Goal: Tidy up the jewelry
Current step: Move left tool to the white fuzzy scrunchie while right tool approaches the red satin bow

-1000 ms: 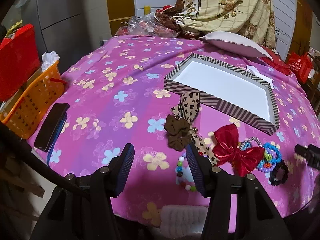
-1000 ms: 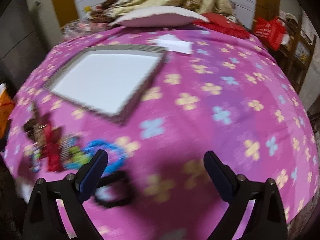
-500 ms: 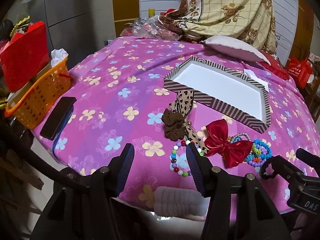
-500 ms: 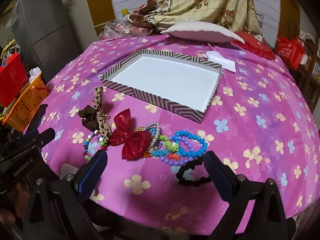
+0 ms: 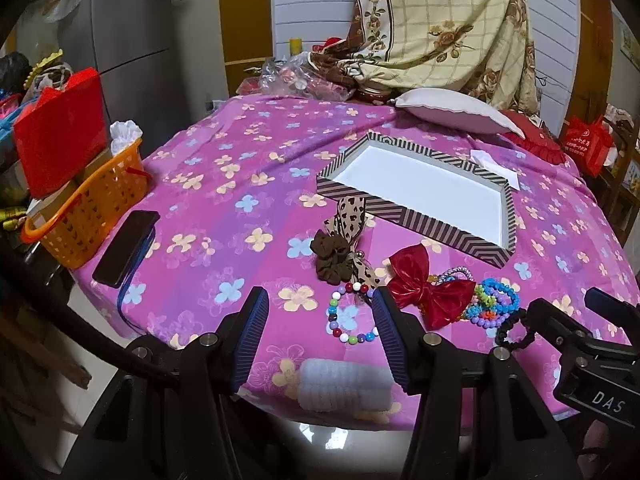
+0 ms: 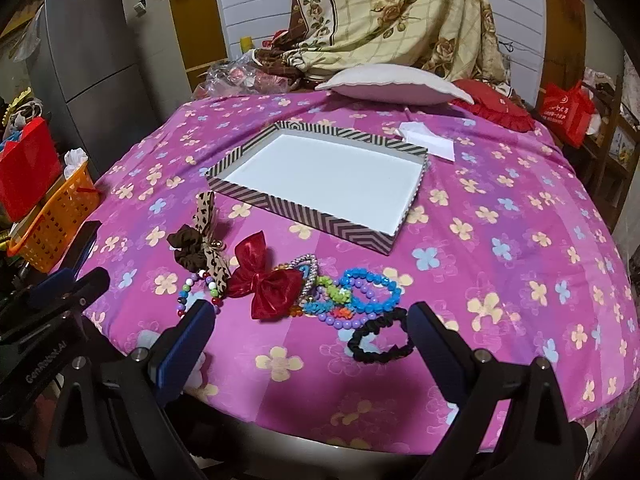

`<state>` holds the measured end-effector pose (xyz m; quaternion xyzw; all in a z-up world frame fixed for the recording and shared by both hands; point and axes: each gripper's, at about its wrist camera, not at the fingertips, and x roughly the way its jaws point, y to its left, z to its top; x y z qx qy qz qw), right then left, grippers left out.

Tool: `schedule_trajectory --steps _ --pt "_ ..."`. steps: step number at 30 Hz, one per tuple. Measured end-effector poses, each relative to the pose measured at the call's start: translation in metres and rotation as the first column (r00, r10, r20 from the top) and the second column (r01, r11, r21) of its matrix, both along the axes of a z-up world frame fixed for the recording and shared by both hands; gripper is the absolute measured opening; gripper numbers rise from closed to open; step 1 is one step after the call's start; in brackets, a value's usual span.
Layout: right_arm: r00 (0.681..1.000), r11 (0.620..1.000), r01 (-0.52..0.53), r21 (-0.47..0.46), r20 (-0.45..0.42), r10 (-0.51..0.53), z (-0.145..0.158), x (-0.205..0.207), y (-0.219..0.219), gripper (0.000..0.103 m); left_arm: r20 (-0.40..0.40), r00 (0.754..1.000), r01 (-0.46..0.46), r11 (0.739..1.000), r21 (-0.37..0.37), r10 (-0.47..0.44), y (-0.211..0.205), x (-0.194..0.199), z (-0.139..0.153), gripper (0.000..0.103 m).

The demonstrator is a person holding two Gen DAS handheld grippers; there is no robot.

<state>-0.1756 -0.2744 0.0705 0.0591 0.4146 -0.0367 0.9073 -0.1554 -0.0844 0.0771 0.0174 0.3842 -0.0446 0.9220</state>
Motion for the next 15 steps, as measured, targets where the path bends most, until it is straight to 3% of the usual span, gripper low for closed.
schedule_trajectory --steps 15 --pt "1.000 1.000 0.024 0.001 0.015 -0.024 0.0060 -0.0069 -0.0077 0.099 -0.003 1.000 0.018 1.000 -0.003 -0.018 -0.0033 -0.0055 0.0012 0.059"
